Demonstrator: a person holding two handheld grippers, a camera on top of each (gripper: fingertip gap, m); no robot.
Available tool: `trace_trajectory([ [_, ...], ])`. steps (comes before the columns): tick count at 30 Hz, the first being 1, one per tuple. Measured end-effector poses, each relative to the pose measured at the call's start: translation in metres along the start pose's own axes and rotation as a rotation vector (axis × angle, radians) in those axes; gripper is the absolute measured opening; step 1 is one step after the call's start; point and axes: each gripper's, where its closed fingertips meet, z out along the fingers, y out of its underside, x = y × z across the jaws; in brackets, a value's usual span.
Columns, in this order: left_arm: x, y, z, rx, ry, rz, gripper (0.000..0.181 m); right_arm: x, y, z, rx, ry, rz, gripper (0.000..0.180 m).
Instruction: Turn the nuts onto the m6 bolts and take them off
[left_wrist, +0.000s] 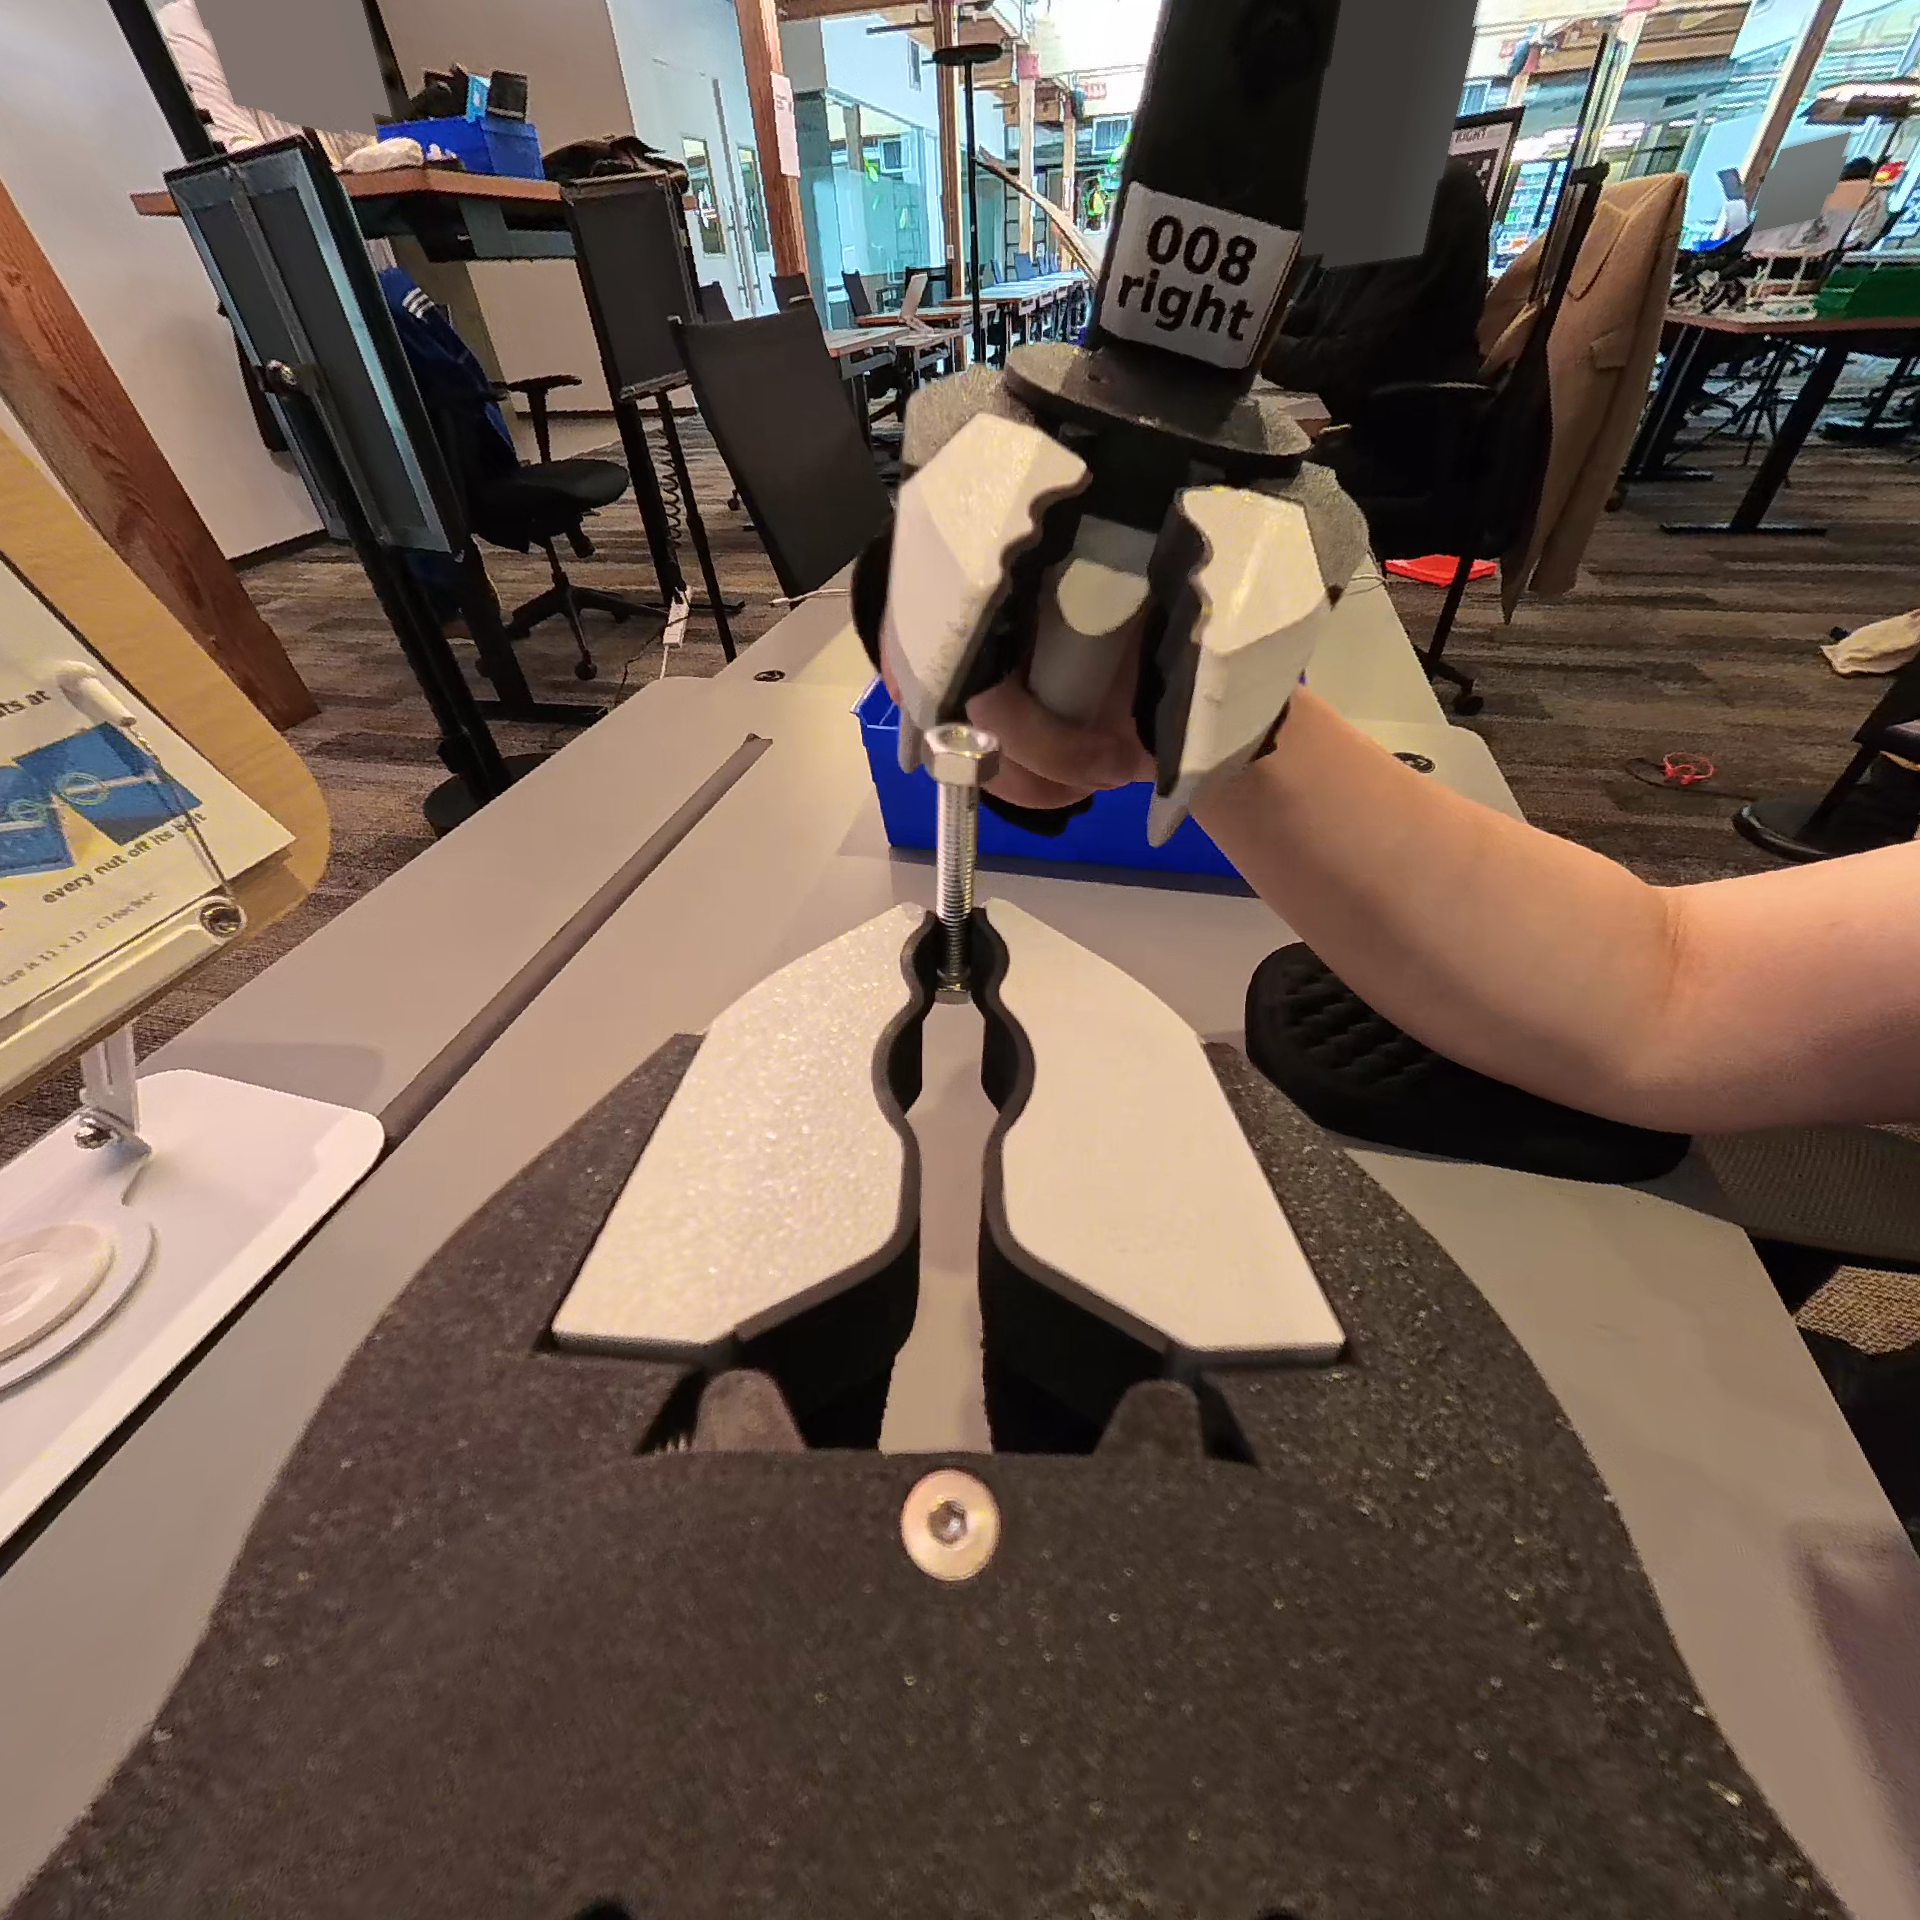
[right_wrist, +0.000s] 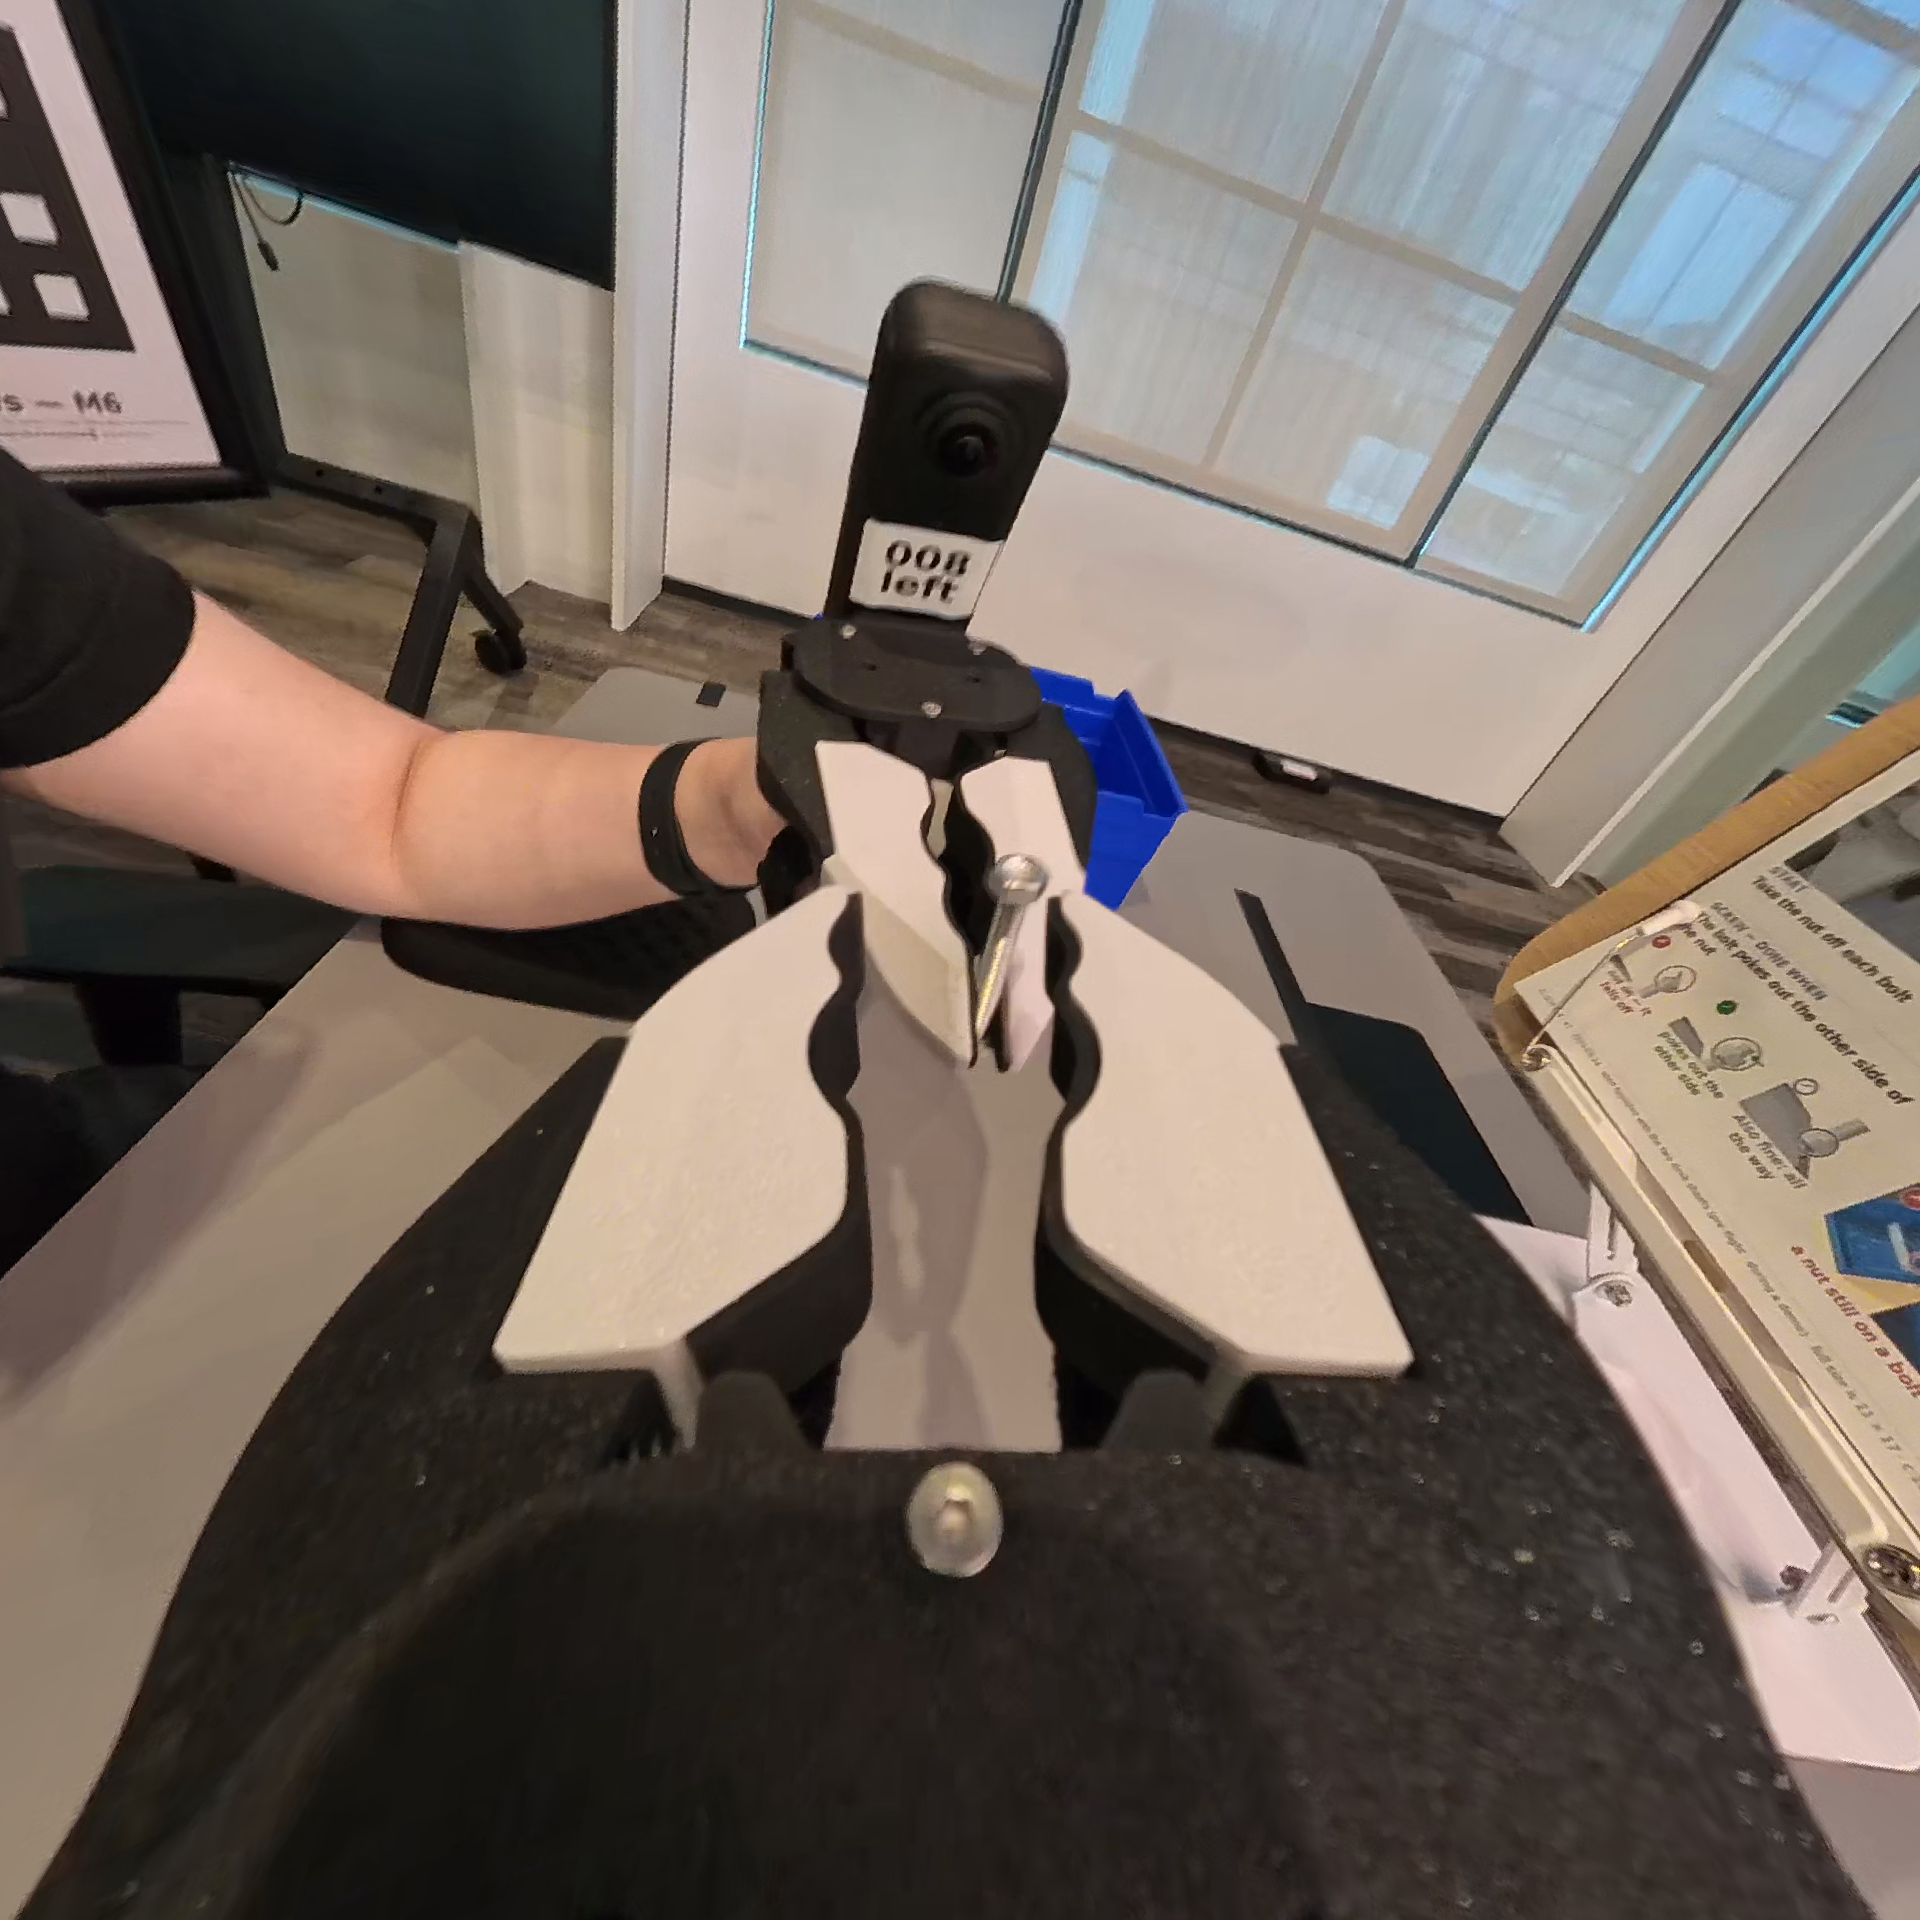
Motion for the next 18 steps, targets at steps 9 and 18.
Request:
trace_trajectory([
  [9,0.002,0.002,0.0016,-0.015,0.004,0.008,0.005,-0.0015,0.0024,0.0024,-0.019,-0.006,-0.009,0.033],
  [18,0.0017,0.0023,0.0012,-0.019,0.003,0.003,0.005,-0.0032,0.0014,0.0006,-0.016,-0.015,-0.013,0.03],
])
